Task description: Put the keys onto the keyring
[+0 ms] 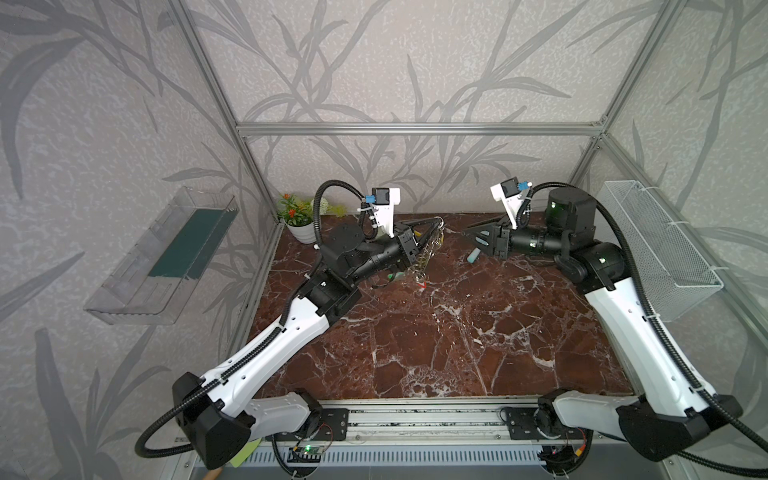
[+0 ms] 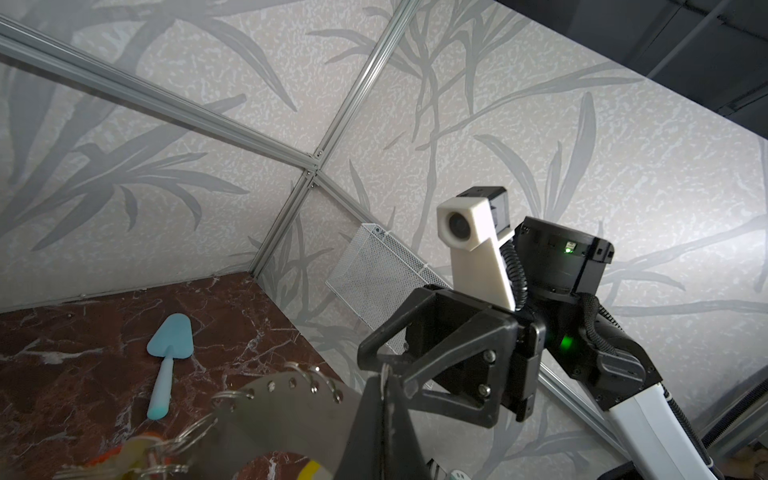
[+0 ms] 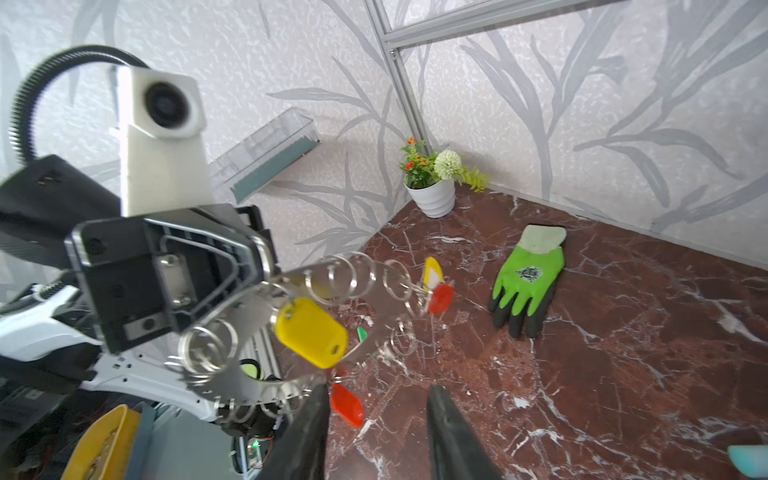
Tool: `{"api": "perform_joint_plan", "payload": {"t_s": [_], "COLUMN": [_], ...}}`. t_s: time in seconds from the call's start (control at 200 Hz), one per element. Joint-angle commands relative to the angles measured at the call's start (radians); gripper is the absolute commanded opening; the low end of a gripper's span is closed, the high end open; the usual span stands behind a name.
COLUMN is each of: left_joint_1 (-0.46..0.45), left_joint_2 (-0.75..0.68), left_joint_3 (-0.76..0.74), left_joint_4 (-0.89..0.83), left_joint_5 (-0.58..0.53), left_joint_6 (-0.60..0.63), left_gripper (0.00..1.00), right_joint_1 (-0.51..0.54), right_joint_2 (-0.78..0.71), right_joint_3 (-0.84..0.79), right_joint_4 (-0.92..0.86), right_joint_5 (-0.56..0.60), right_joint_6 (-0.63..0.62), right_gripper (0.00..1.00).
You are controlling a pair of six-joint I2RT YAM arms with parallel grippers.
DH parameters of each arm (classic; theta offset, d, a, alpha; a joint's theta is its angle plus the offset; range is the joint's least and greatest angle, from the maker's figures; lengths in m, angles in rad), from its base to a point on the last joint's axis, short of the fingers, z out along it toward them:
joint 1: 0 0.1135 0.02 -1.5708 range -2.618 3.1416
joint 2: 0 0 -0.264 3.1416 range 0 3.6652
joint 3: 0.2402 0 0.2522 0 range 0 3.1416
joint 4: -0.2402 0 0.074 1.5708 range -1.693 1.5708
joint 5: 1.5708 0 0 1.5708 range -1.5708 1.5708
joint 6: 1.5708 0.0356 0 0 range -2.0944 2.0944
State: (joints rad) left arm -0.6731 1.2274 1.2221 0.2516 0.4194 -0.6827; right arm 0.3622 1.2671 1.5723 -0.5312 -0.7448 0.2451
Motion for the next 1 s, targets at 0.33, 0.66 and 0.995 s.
{"api": "perform_joint_plan", "payload": {"t_s": [0.33,0.66,0.995], "left_joint_1": [0.001,0.000,0.000], "left_joint_2": [-0.023,-0.031,-0.056], "left_joint_3": [0.029,0.027,0.006], "left_joint_4": [-0.013,-0.010,-0.003], "left_joint_5": [0.064,0.059,0.012], "left_joint_6": [0.036,0.033,0.044], "left_gripper": [0.00,0.00,0.00], "right_joint_1": [0.104,0.094,0.079], "right_joint_2": [0.071,0.067,0.066], "right_joint_3": [0.063,0.038,-0.017], "right_joint_4": [0.151,0.116,0.204], "right_joint_5": [-0.157,-0.120,-0.197], "right_joint_6": [0.057,0.032,0.105], "right_gripper": [0.36,0.28,0.23]}}
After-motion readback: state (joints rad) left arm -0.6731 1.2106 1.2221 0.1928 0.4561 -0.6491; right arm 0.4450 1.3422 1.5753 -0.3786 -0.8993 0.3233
